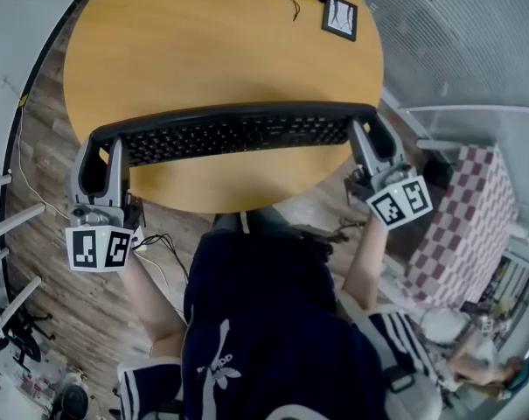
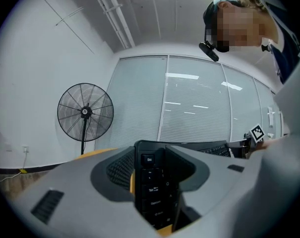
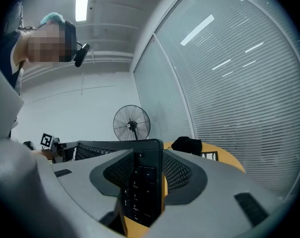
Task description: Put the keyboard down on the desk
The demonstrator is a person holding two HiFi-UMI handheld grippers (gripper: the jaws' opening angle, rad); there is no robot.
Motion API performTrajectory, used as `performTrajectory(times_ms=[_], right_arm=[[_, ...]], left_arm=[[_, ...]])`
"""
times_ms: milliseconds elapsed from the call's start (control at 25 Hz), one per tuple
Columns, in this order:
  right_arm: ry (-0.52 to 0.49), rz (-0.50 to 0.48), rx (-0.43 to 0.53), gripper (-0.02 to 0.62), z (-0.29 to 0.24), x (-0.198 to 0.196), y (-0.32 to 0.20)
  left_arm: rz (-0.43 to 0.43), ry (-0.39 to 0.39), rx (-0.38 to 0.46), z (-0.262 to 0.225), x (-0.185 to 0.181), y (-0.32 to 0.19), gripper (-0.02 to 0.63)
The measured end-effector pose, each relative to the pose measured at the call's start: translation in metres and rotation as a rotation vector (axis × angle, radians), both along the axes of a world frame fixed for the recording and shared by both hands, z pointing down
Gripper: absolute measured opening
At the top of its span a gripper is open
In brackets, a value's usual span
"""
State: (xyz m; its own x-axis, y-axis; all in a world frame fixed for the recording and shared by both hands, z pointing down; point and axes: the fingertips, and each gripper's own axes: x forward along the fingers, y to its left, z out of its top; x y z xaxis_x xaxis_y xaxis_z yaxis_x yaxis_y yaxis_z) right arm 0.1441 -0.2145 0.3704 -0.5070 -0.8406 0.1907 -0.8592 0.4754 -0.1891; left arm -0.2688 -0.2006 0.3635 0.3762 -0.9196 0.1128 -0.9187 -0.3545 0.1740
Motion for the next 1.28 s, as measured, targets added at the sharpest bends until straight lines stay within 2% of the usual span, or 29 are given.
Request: performTrajectory(times_ms=[200, 360, 720, 1000, 1280], right_arm=[[-0.03, 0.004, -0.02, 0.162, 0.009, 0.005, -0.006], [0.007, -0.014, -0.024, 0.163, 0.015, 0.002, -0.017], [0.012, -0.003, -0.082, 0.163, 0.051, 0.004, -0.046], [0.017, -0.001, -0.139, 0.164, 0.093, 0.007, -0.079], [-0.008, 0.039, -0.222, 0.164, 0.139, 0.023, -0.095]], left_arm=[[-0.021, 0.005, -0.033, 0.009, 0.001, 0.001, 0.181], [-0.03, -0.003, -0.058, 0.02, 0.003, -0.006, 0.181], [-0.038, -0.005, -0.142, 0.059, 0.005, -0.037, 0.183], [-0.054, 0.011, -0.219, 0.106, 0.006, -0.063, 0.183], [-0.039, 0.015, -0.312, 0.154, 0.018, -0.083, 0.183]])
